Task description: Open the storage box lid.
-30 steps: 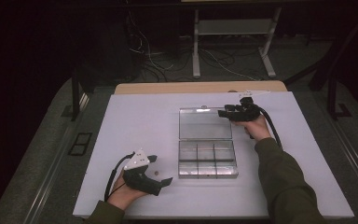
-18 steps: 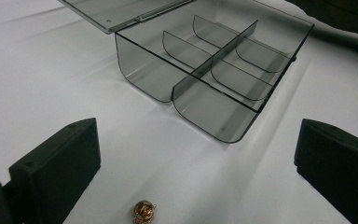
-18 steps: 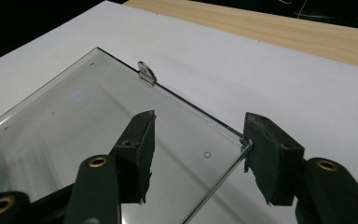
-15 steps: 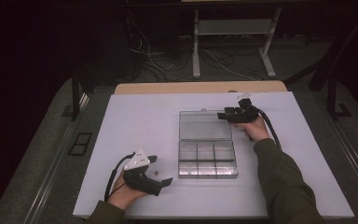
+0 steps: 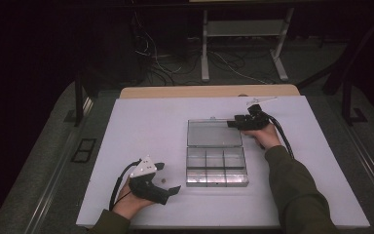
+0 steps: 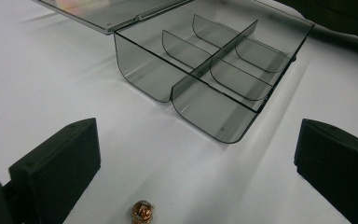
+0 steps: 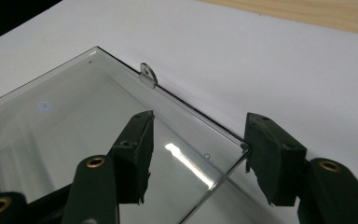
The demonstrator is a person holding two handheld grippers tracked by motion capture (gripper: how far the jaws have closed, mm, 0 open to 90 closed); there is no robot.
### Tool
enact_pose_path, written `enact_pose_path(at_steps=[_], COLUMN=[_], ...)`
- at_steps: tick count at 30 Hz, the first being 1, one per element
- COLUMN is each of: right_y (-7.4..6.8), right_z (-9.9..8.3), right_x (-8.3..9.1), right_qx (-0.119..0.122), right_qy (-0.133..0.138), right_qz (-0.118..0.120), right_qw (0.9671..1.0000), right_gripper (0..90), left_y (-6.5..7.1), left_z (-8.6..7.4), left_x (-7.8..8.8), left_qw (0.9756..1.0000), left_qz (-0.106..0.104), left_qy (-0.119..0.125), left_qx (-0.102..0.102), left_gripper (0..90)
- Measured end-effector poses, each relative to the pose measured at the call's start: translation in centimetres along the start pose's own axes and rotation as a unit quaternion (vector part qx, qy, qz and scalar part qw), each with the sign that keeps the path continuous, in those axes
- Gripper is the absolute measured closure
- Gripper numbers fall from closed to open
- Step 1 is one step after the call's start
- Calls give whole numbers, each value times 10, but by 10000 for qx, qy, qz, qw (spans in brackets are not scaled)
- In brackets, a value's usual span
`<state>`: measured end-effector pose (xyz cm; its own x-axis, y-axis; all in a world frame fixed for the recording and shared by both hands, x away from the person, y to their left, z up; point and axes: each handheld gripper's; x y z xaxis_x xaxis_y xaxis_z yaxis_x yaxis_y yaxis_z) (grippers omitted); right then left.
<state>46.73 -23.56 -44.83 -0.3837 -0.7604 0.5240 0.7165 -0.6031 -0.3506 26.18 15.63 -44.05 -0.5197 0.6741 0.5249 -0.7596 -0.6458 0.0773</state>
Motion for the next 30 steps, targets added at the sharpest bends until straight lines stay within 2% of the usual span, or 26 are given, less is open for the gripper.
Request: enact_pose_path(at_steps=[18,30], right_y=[3,5], right_z=[-5,-8], right_x=[-3,-5], right_qx=[-166,-155], right_qy=[-185,-330], right_qz=[55,7], right_qw=[9997,9993], right_gripper=[428,424], left_y=[0,0], left_z=[0,0], left_x=[0,0], left_qw=[10000,10000], left_qz=[-1,2], left_qy=[-13,-3], left_qx=[6,5], left_gripper=[0,0])
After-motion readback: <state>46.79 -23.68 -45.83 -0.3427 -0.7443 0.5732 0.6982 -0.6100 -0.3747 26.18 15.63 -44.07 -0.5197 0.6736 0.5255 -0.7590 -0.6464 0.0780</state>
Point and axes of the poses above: each handheld gripper's, and its own axes: x roughly backward along the jaws, z roughly out of its top, y roughly to its right, and after that the axes turned 7 degrees about z, right-handed
